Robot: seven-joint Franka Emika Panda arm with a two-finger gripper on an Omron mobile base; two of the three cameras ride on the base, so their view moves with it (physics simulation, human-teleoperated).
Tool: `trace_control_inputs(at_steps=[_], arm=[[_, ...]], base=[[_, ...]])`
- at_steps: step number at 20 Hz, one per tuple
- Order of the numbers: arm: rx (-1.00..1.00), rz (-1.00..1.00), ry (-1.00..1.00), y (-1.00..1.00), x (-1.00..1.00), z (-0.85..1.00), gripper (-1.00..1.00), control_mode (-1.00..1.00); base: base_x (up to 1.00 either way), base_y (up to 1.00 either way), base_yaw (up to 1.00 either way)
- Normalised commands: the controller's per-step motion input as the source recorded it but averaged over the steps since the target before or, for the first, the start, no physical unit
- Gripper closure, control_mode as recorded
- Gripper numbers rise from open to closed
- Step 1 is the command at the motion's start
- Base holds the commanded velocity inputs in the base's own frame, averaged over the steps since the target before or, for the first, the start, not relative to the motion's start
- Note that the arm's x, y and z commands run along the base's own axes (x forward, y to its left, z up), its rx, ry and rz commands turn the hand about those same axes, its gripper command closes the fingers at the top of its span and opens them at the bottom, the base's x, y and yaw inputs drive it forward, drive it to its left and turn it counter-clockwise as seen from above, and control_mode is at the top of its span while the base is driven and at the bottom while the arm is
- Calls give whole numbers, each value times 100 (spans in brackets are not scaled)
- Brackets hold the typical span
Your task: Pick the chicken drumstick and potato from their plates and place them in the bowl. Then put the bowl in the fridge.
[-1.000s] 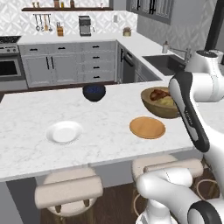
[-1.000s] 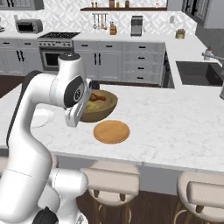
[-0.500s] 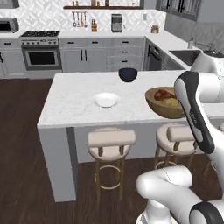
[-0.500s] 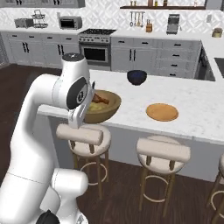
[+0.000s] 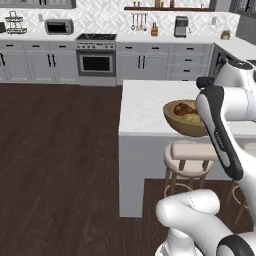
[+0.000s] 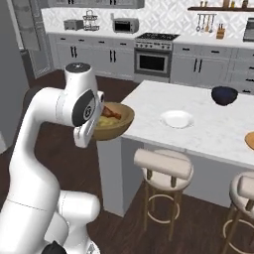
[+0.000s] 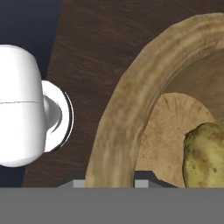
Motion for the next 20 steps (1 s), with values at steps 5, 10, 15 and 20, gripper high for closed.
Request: trace_control_inputs(at_steps=[5,10,15,20], arm=[[0,0,0,0,0,0,100,100],[0,0,0,0,0,0,100,100],[0,0,0,0,0,0,100,100],[0,0,0,0,0,0,100,100]], base=[[72,100,-4],[51,100,-2],[52,100,-4],[84,100,-20]])
